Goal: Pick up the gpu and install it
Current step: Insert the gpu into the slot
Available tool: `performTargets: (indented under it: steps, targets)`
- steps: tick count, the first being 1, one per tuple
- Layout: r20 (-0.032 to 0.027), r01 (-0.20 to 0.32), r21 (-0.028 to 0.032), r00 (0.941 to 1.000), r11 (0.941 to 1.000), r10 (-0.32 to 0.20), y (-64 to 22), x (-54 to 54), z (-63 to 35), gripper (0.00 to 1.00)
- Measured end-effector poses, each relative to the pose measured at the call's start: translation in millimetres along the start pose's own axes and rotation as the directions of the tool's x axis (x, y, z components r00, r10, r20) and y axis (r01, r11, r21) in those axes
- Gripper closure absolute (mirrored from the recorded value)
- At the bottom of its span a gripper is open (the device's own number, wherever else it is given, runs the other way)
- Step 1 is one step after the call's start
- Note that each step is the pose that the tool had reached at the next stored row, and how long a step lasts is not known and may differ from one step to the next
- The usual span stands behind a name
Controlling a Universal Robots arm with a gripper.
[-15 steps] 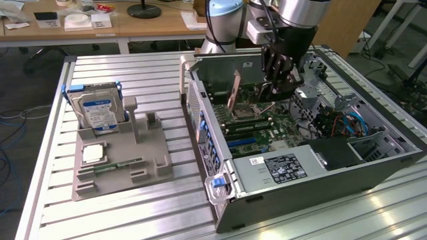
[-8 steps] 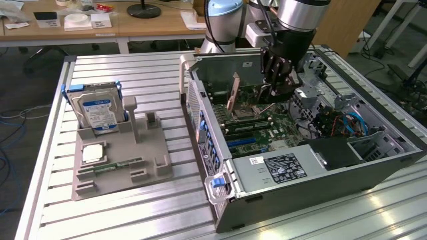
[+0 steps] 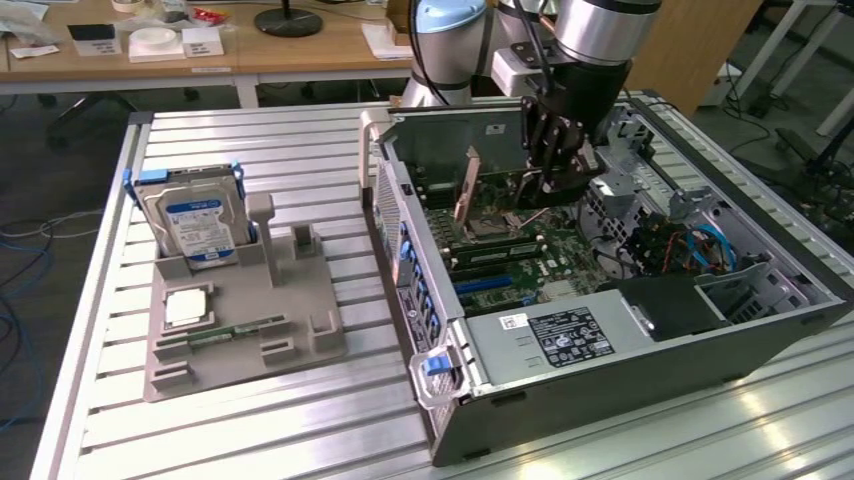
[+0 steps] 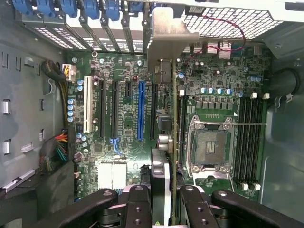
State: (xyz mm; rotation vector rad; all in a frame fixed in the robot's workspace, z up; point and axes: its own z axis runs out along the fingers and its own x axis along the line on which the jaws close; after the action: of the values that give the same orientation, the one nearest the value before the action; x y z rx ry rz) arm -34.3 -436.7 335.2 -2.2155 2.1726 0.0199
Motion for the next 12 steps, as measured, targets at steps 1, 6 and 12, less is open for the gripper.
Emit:
performTargets:
  steps: [1,6,12]
  targets:
    - [0.0000,0.000,0.0002,1.0000,1.0000,0.000,0.0,0.0,0.3,0.72]
    - [-0.0018,0.000,0.0001,1.0000,1.0000,0.000,0.1,0.0,1.2,0.72]
    - [-0.0026,0.000,0.0001,1.0000,1.0000,0.000,0.3,0.1,2.9,0.72]
